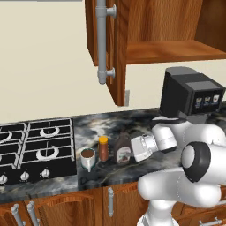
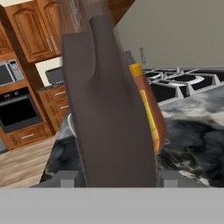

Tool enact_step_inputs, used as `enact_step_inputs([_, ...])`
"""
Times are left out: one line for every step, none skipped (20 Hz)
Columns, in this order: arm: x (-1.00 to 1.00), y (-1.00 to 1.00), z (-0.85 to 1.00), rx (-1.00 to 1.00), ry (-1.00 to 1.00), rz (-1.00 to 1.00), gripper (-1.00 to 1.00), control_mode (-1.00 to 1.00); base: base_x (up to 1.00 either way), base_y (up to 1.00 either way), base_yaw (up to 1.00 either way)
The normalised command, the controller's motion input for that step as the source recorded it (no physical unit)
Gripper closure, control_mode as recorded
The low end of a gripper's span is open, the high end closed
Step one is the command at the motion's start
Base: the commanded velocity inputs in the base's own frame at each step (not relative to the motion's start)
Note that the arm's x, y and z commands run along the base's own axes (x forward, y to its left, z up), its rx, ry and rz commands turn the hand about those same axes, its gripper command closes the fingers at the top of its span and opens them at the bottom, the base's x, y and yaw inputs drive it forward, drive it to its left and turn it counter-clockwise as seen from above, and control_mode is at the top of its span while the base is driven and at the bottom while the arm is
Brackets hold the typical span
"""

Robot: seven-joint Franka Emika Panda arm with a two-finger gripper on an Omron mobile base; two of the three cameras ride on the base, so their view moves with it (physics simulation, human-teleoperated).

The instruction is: Pick the syrup bottle and honey bottle from the cabinet and place them next to the mug.

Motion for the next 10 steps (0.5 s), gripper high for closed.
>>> enact_step_inputs([0.00,0.04,-0.21,0.00,0.00,0.00,1.00,-1.00,0.00,0.00,0.00])
enact_step_inputs([0.00,0.03,-0.19,0.00,0.00,0.00,1.00,-1.00,0.00,0.00,0.00])
enact_step_inputs([0.00,0.01,-0.17,0.00,0.00,0.00,1.00,-1.00,0.00,0.00,0.00])
enact_step_inputs([0.00,0.01,-0.14,0.00,0.00,0.00,1.00,-1.00,0.00,0.00,0.00])
enact_step_inputs([0.00,0.02,-0.09,0.00,0.00,0.00,1.00,-1.00,0.00,0.00,0.00])
enact_step_inputs([0.00,0.00,0.00,0.00,0.00,0.00,1.00,-1.00,0.00,0.00,0.00])
enact_step_inputs([0.00,0.01,0.00,0.00,-0.01,0.00,1.00,-1.00,0.00,0.00,0.00])
enact_step_inputs([0.00,0.01,0.00,0.00,-0.01,0.00,1.00,-1.00,0.00,0.00,0.00])
enact_step_inputs([0.00,0.00,0.00,0.00,0.00,0.00,1.00,-1.00,0.00,0.00,0.00])
enact_step_inputs([0.00,0.00,0.00,0.00,0.00,0.00,1.00,-1.00,0.00,0.00,0.00])
